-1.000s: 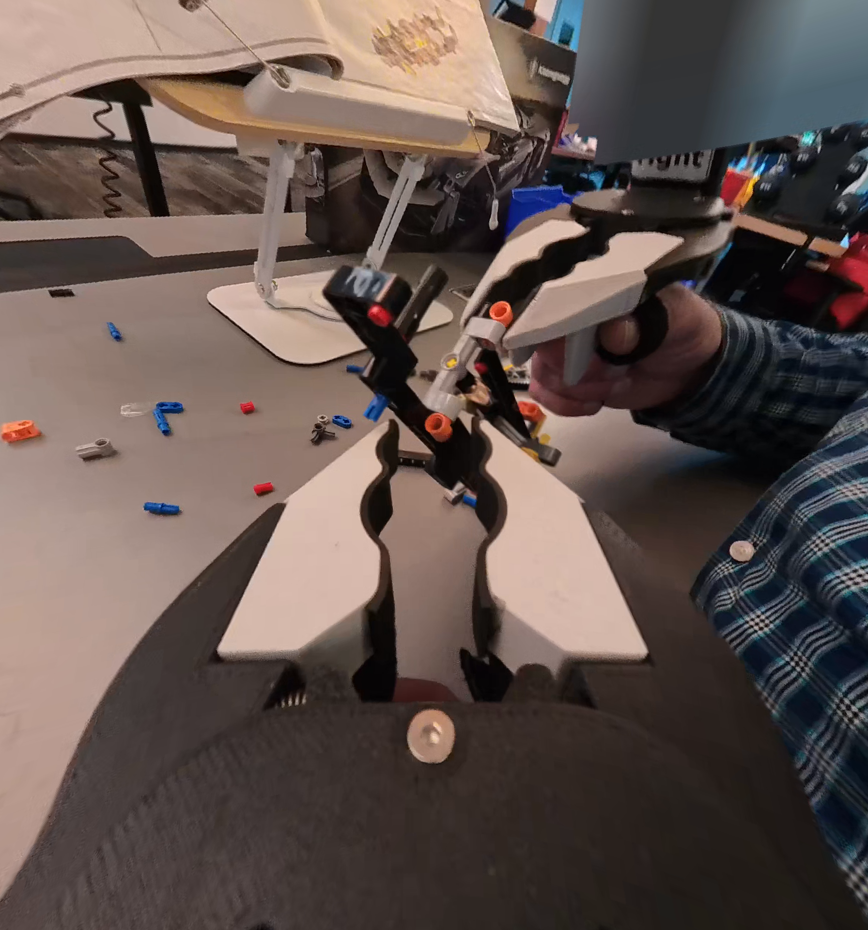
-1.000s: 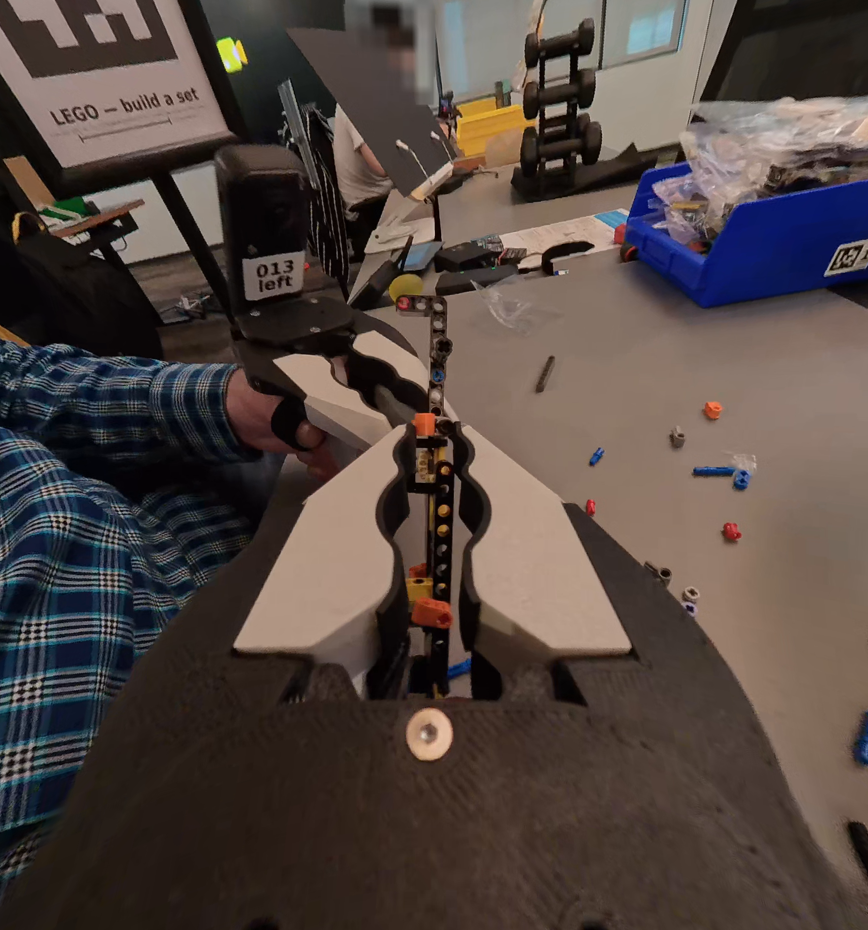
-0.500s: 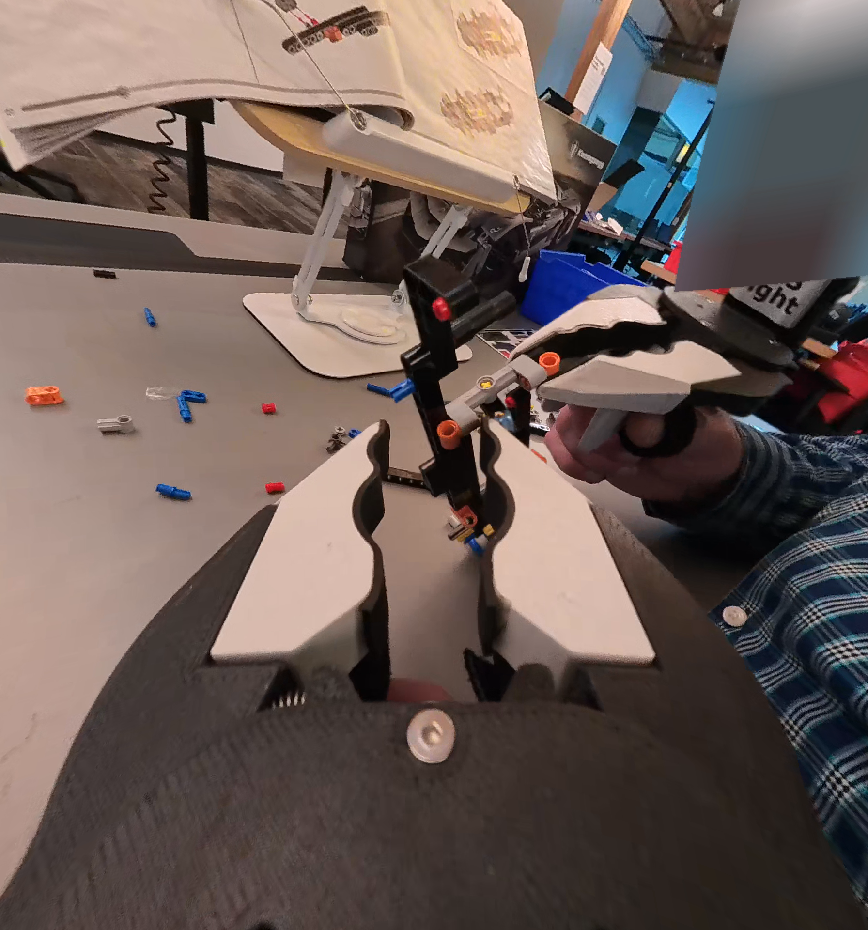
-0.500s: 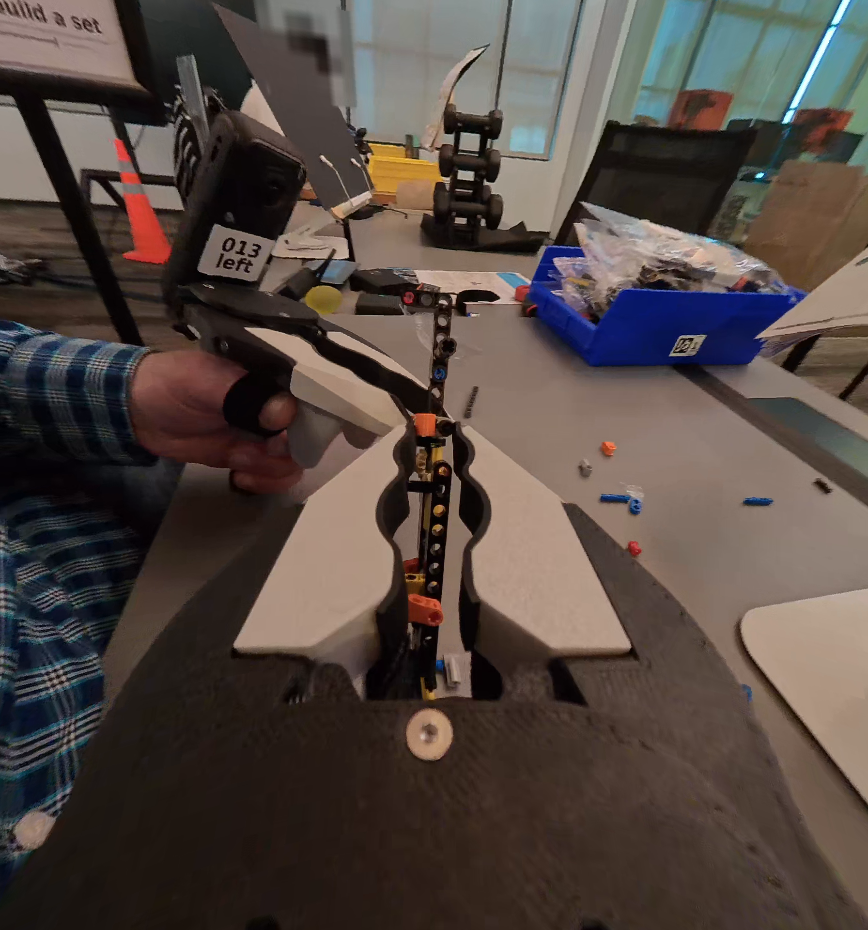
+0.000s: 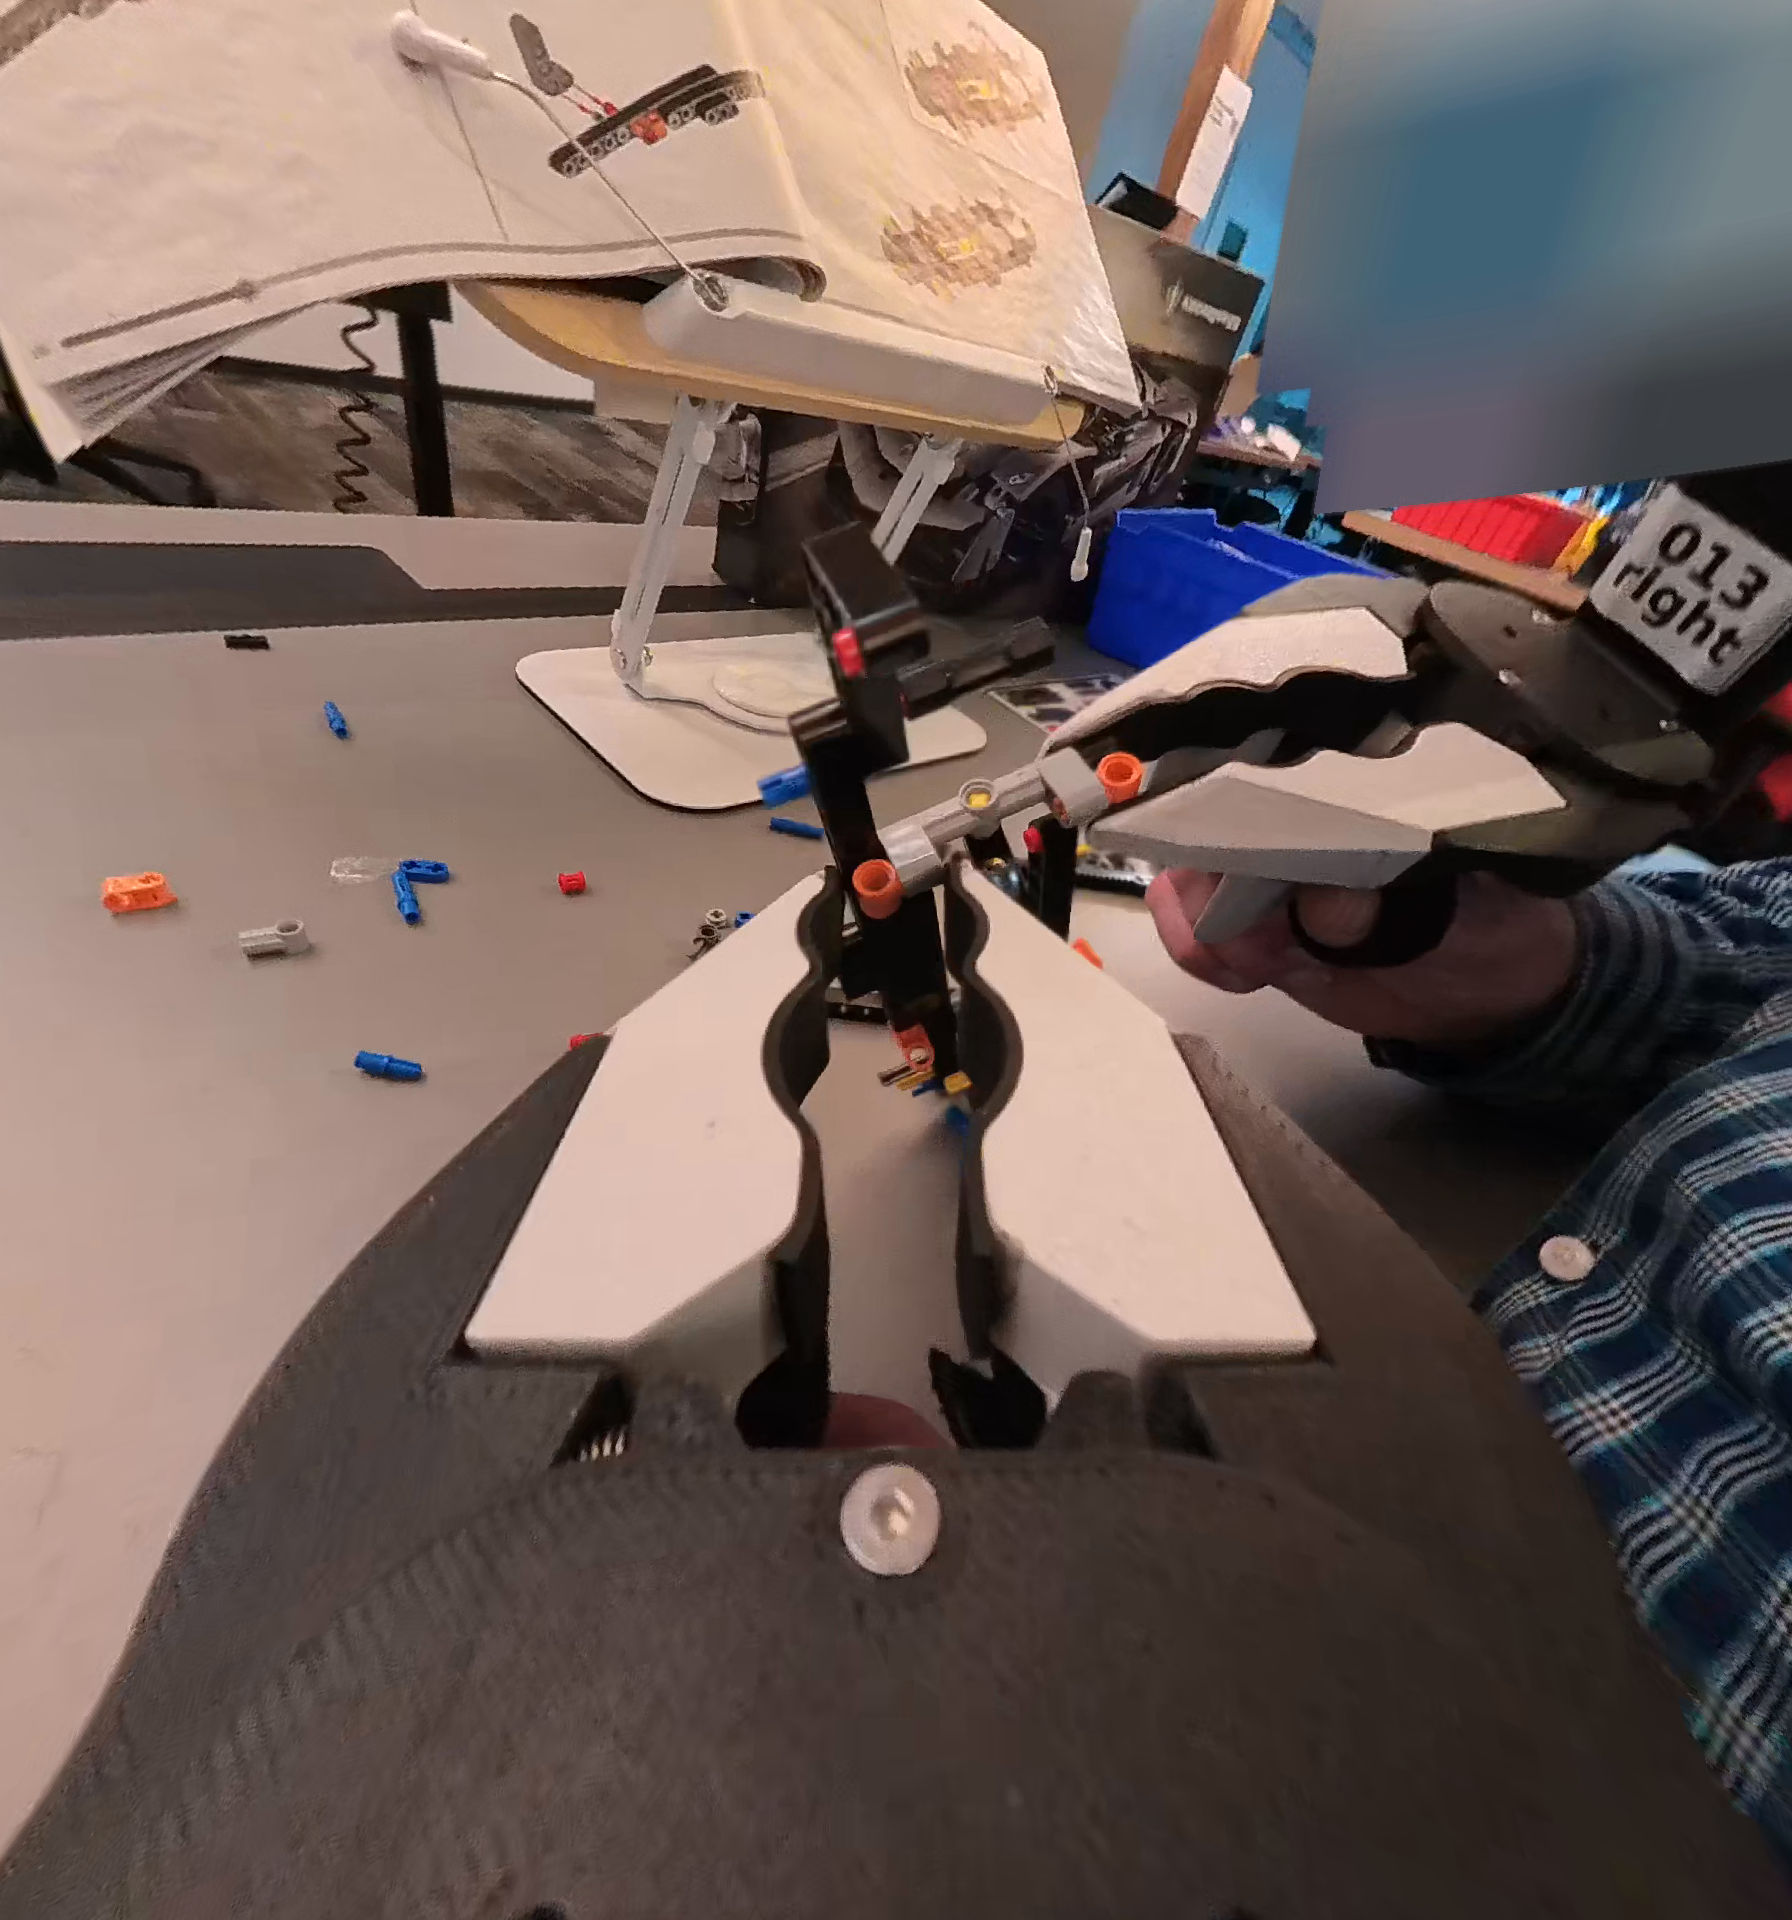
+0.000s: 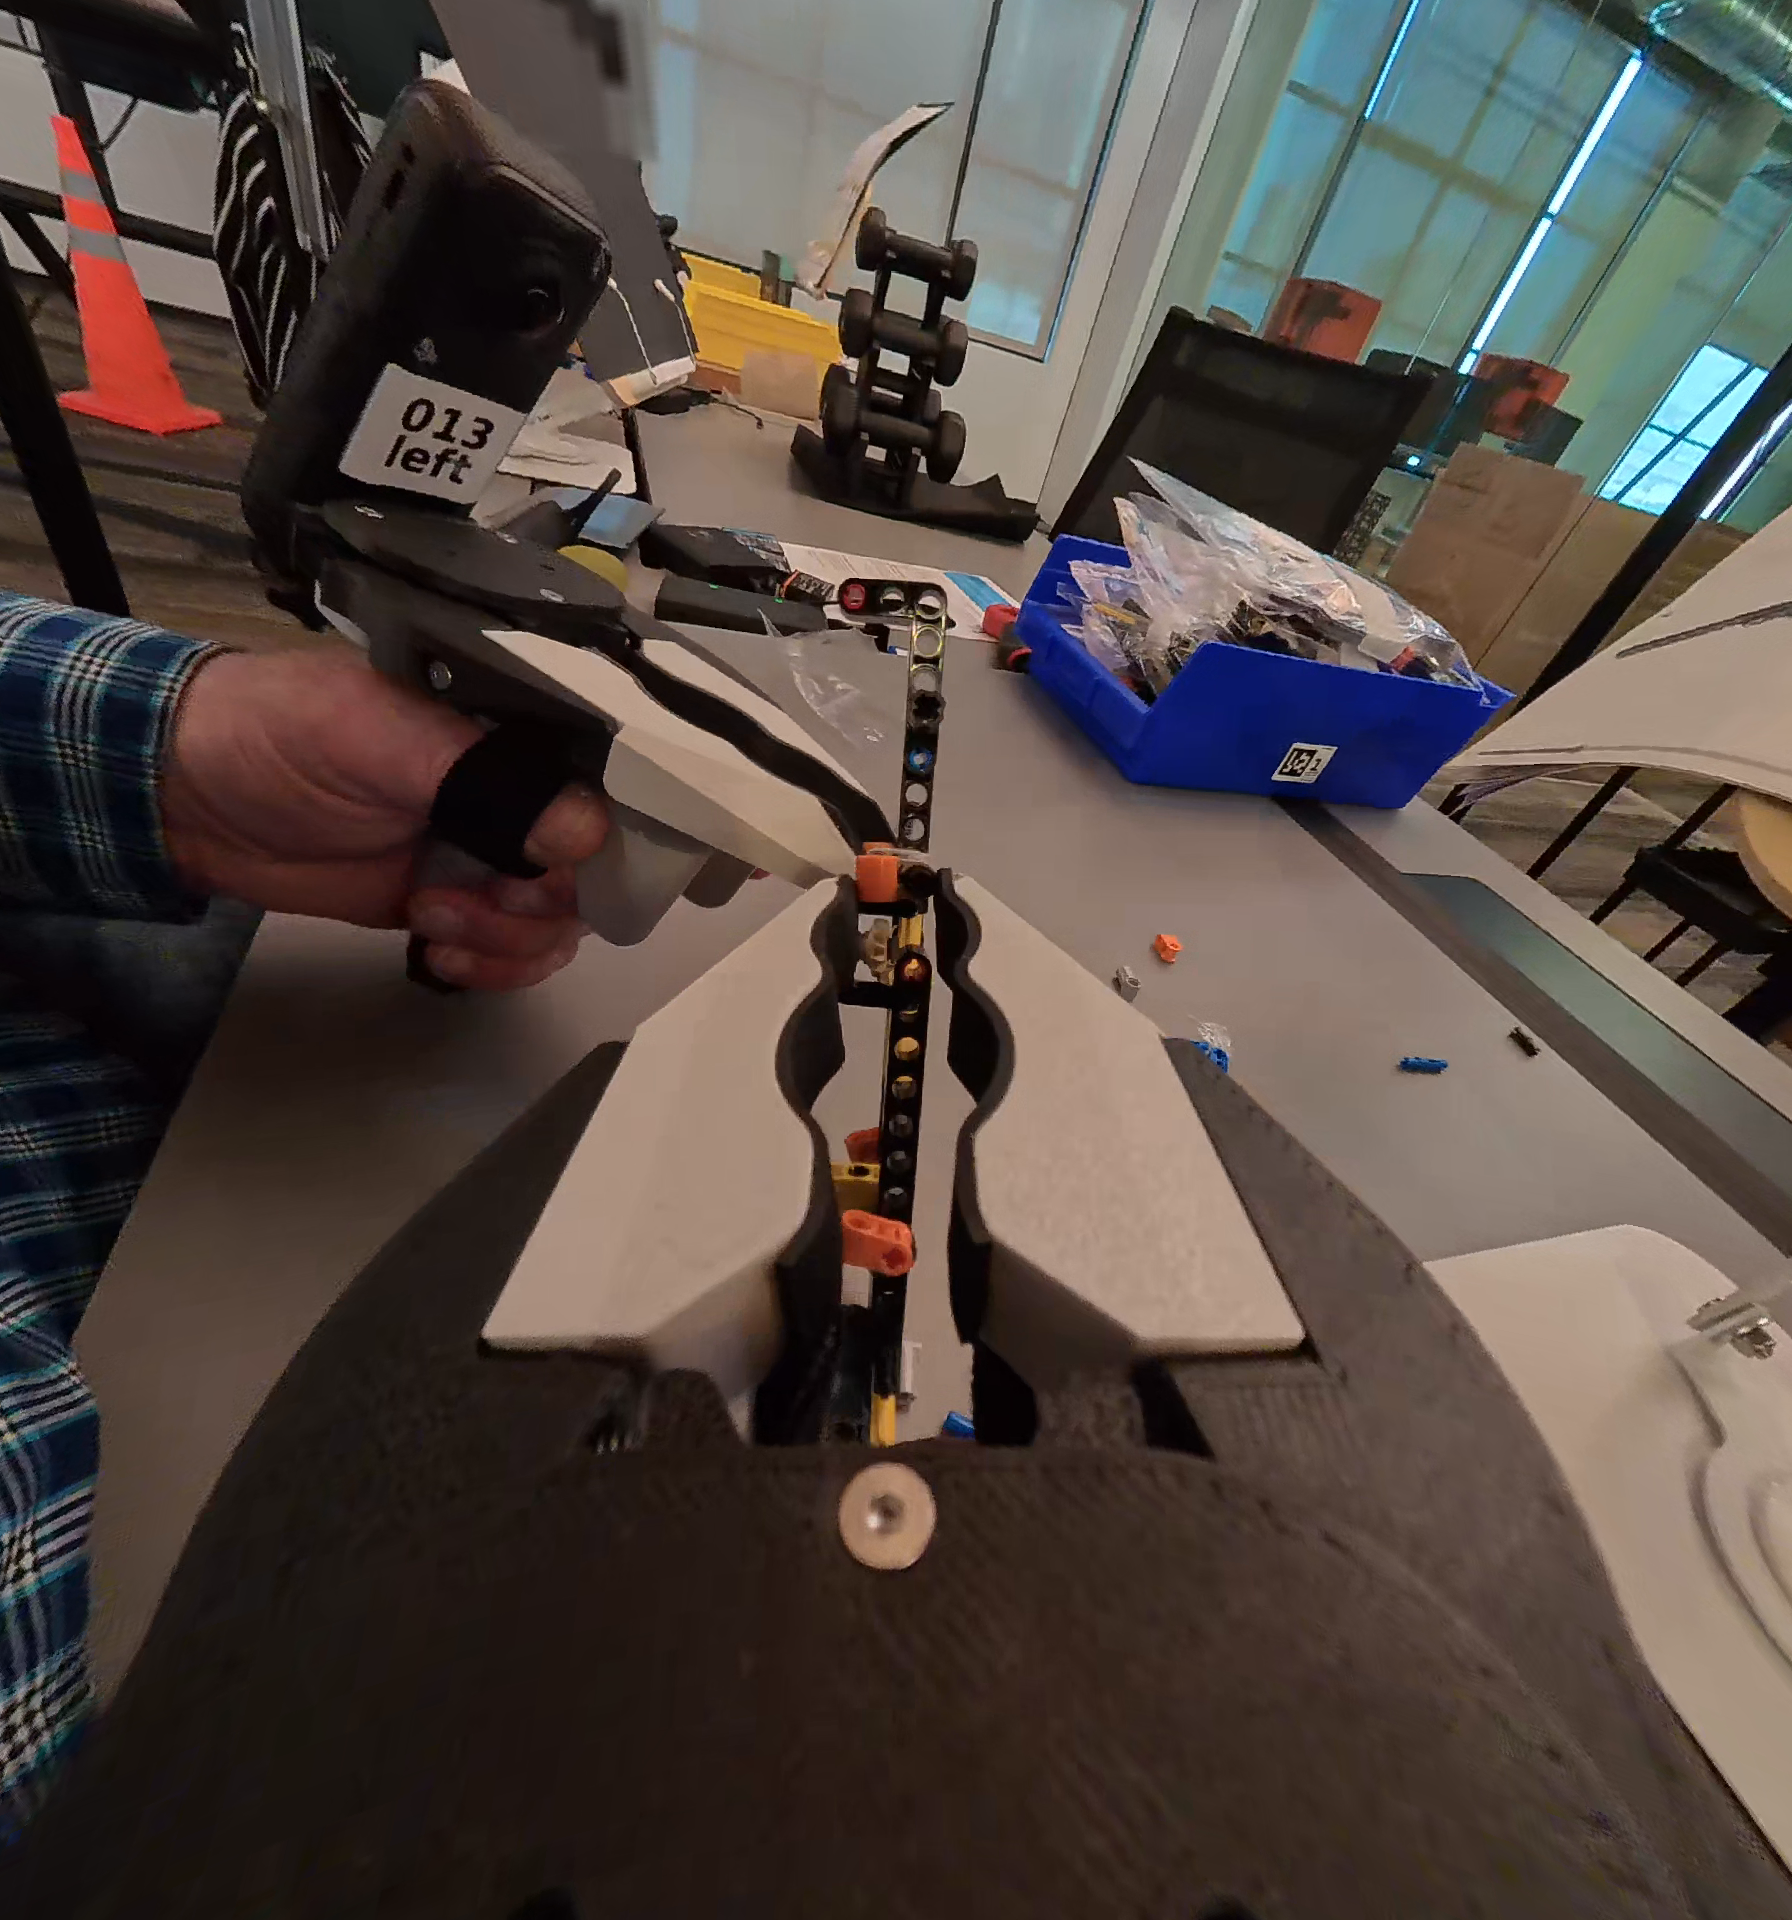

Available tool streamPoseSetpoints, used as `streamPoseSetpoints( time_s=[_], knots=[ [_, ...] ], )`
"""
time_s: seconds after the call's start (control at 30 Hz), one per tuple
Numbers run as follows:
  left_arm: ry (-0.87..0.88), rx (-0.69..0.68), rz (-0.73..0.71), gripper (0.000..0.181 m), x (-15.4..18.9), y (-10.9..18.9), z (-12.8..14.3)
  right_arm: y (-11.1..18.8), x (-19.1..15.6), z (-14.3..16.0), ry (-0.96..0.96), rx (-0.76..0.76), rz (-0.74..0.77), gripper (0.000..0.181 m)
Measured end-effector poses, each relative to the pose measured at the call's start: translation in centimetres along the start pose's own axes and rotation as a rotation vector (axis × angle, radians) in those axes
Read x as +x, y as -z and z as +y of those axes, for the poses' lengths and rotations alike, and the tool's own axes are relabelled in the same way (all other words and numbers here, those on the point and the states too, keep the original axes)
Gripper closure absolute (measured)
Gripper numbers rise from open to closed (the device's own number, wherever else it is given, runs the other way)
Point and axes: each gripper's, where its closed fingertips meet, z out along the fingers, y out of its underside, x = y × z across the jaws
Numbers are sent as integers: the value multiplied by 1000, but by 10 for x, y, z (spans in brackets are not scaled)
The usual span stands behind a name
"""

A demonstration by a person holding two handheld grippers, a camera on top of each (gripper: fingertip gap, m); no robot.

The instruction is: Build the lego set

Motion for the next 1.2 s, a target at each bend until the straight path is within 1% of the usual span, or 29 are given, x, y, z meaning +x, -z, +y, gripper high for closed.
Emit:
streamPoseSetpoints(
  time_s=[0.27,0.43,0.6,0.7,0.77,0.93,1.03,1.1,1.2],
  knots=[
    [-144,-23,-11,166,1,0,-4,3,0,-2,-10,11,-1,169],
    [-246,-65,-38,166,2,0,-3,3,-2,-3,-30,11,-12,170],
    [-301,-90,-59,167,1,1,-6,2,-1,-2,-71,14,-28,169],
    [-281,-113,-43,167,0,2,-6,1,0,-3,-127,23,-47,169],
    [-299,-127,-48,166,-3,4,-10,-1,0,-4,-176,31,-72,169],
    [-304,-257,-31,166,-7,4,-12,-5,2,-1,-252,14,-117,168],
    [-314,-348,-15,166,-8,1,-11,-5,5,3,-260,4,-121,168],
    [-348,-422,-11,166,-10,-2,-11,-4,7,6,-266,-17,-127,174],
    [-372,-516,13,166,-10,-10,-14,0,12,7,-288,-22,-136,174]
  ],
)
